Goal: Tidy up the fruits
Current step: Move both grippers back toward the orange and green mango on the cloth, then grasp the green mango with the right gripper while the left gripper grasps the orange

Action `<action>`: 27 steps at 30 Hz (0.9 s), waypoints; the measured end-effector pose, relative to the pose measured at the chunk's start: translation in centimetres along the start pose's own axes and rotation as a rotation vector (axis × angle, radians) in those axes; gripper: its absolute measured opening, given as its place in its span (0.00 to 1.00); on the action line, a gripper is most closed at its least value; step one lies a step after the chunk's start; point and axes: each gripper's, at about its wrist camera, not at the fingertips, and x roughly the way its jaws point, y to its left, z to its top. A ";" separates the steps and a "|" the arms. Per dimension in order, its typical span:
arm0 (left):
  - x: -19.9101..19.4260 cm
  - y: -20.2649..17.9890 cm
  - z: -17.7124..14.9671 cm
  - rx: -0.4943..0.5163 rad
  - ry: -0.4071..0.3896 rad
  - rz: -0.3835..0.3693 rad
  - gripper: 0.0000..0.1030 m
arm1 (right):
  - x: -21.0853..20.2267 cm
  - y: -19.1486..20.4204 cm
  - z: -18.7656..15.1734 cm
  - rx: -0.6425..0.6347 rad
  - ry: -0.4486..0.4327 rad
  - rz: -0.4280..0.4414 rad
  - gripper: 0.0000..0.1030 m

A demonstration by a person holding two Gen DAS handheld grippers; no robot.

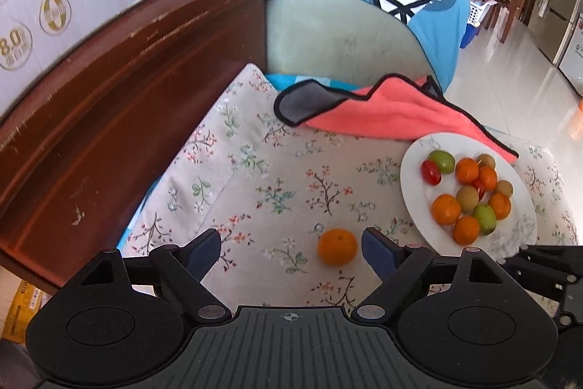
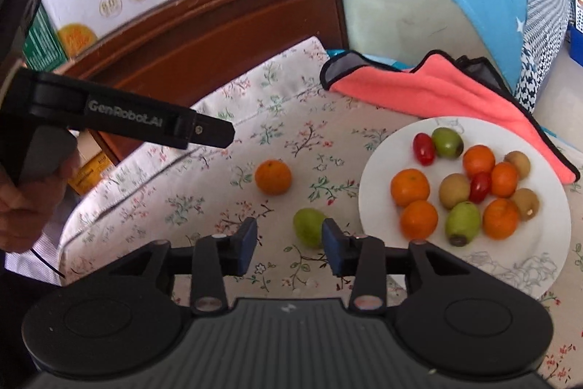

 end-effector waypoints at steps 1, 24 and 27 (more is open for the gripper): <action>0.1 0.1 -0.1 -0.006 0.006 0.000 0.86 | 0.2 0.1 -0.1 -0.012 0.005 -0.008 0.40; 2.5 0.5 -0.6 -0.043 0.032 -0.018 0.90 | 4.2 0.8 -0.7 -0.174 0.030 -0.121 0.31; 3.0 0.2 -0.8 -0.022 0.032 -0.020 0.90 | 4.2 0.9 -0.8 -0.175 0.031 -0.120 0.29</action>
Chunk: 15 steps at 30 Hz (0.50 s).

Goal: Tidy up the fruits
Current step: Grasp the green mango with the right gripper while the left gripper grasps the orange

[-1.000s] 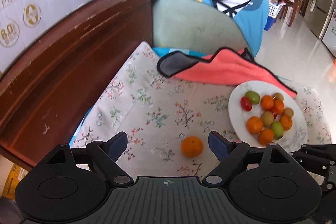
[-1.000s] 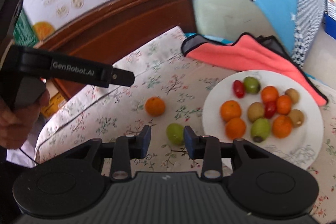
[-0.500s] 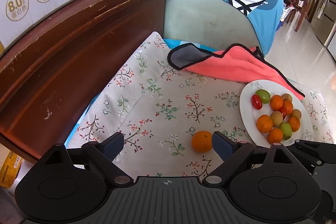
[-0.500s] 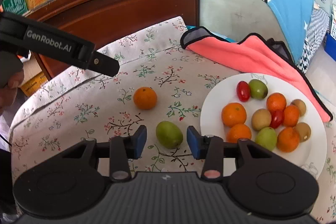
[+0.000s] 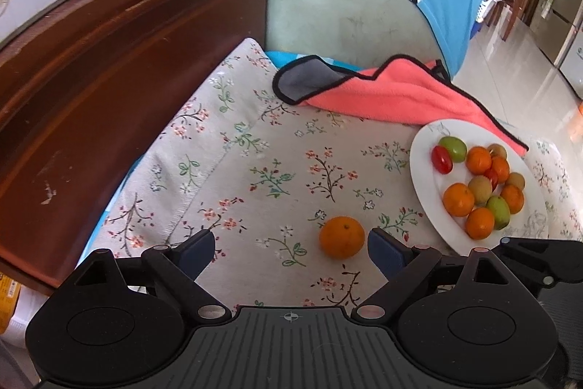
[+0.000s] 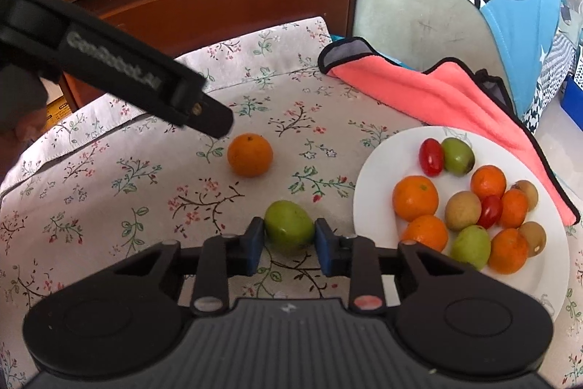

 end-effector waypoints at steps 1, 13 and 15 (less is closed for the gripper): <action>0.2 -0.1 -0.1 0.007 -0.001 -0.001 0.89 | -0.1 0.0 0.0 0.003 0.002 0.005 0.29; 2.7 -2.1 -0.9 0.110 -0.033 -0.013 0.87 | -2.6 -1.0 -0.9 0.050 0.031 0.052 0.29; 3.0 -2.3 -0.9 0.110 -0.034 -0.005 0.86 | -2.9 -1.3 -1.0 0.060 0.032 0.047 0.29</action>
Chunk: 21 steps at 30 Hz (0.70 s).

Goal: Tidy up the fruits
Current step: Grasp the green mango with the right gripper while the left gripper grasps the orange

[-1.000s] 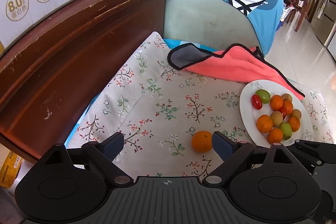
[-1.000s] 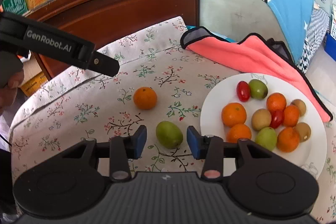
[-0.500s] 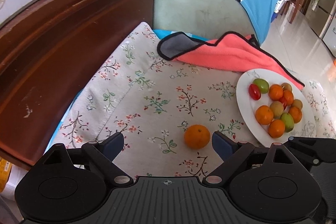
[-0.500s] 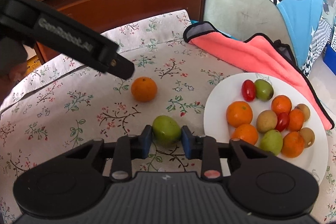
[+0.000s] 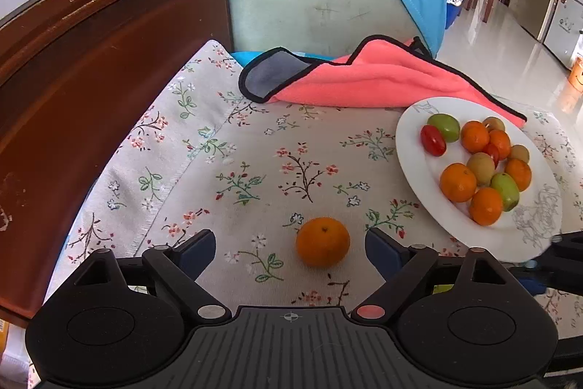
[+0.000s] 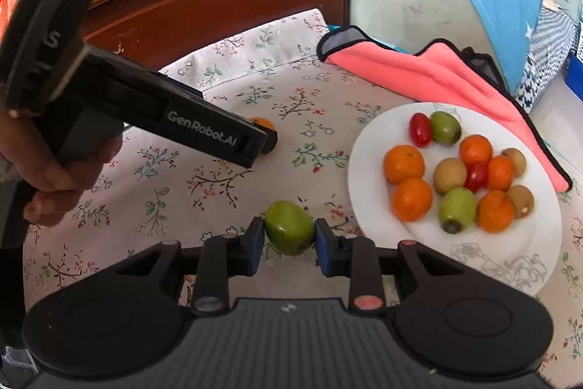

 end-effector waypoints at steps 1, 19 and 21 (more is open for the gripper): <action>0.1 0.0 0.0 0.000 0.000 0.000 0.85 | -0.2 -0.1 0.0 0.005 -0.001 -0.001 0.29; 1.3 -0.8 0.0 0.013 -0.011 -0.023 0.30 | -1.0 -1.4 0.1 0.105 -0.010 -0.007 0.29; 1.2 -0.8 0.0 0.011 -0.014 -0.020 0.30 | -1.1 -1.5 0.1 0.114 -0.012 -0.005 0.29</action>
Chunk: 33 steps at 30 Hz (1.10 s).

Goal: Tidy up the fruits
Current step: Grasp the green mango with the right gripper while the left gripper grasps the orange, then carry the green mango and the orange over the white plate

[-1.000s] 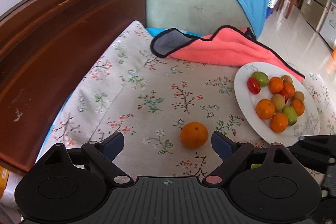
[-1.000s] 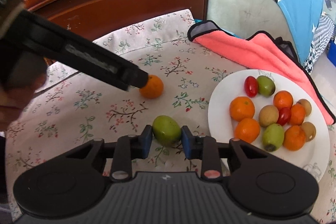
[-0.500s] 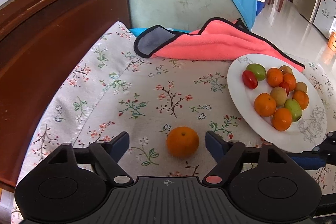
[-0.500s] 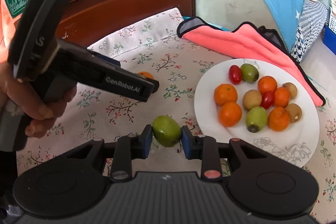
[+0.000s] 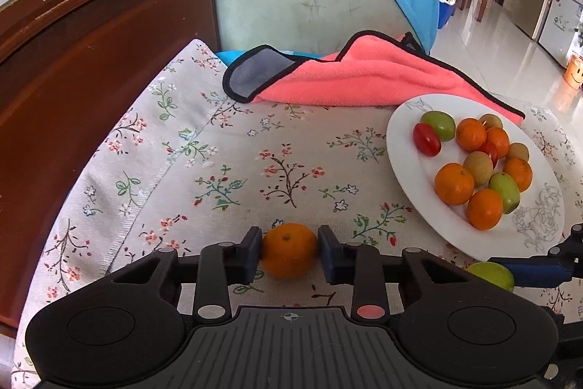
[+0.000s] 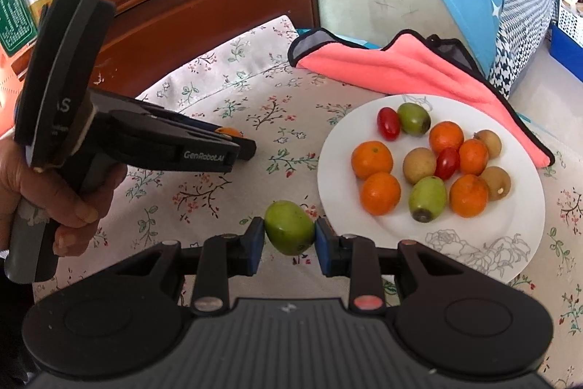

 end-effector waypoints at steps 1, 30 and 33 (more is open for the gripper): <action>-0.1 0.0 0.0 -0.003 -0.003 0.000 0.30 | -0.1 0.0 0.0 0.003 -0.001 0.000 0.29; -4.8 -4.3 2.5 -0.012 -0.118 -0.093 0.30 | -7.7 -5.3 2.5 0.195 -0.191 -0.108 0.29; -5.1 -4.7 2.6 -0.008 -0.129 -0.106 0.30 | -8.9 -6.1 2.4 0.222 -0.211 -0.126 0.29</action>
